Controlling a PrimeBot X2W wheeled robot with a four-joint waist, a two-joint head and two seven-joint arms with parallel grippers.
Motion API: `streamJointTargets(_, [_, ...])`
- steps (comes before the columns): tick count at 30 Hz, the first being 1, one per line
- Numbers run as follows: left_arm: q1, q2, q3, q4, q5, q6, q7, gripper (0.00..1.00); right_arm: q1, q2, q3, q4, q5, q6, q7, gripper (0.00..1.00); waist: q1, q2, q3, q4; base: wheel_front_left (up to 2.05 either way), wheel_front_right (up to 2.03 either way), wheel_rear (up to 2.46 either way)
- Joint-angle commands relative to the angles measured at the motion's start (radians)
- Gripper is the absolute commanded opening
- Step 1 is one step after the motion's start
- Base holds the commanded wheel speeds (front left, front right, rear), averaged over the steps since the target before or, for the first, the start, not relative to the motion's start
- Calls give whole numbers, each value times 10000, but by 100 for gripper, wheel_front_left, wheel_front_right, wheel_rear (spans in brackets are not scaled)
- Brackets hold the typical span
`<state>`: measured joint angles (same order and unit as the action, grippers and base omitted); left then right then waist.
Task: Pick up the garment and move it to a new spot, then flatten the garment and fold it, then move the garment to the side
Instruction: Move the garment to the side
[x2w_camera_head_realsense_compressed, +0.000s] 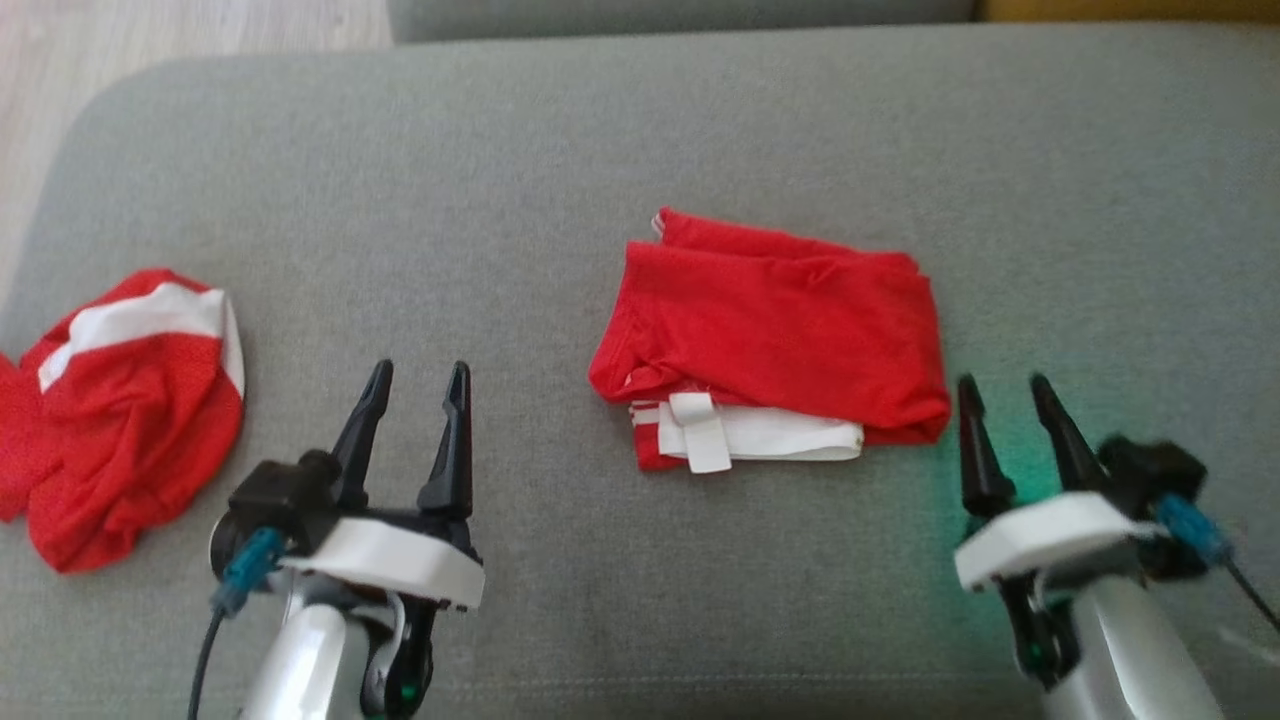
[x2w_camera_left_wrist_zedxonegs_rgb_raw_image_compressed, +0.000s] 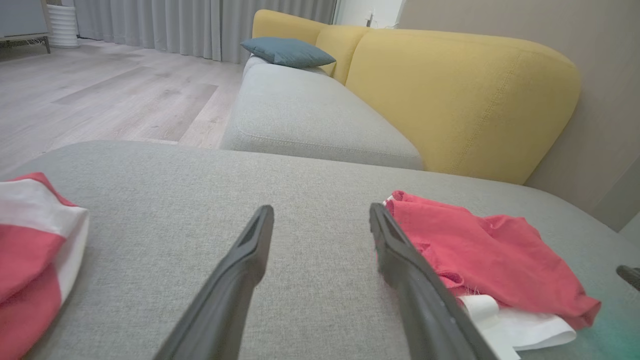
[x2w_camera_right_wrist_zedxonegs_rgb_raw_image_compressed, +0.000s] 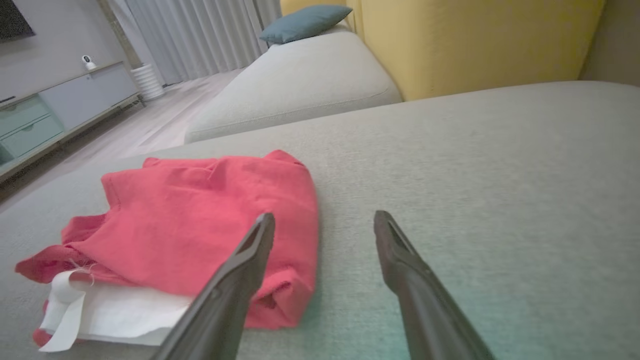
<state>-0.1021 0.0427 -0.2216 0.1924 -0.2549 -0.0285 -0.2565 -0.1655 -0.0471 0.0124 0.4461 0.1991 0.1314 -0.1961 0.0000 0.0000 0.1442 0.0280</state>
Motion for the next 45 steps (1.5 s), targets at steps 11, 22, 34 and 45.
streamJointTargets(11, [-1117,76,192,-297,206,-361,-53,100,-2336,-31,522,2198,494,-7,421,100,0,0,1240,708,0,0,0])
streamJointTargets(22, [-1230,75,589,-291,277,-431,-53,100,-3476,-31,508,3787,-550,-7,-156,0,0,0,1416,570,0,0,0])
streamJointTargets(34, [-1221,75,780,-478,416,-507,-53,100,-3648,-1008,-606,2278,-4354,-7,311,0,0,0,1375,-532,0,0,0])
streamJointTargets(45, [-1443,75,842,-663,454,-631,-53,100,-3981,-3439,-709,625,-4338,-7,1033,0,0,0,1769,-761,0,0,0])
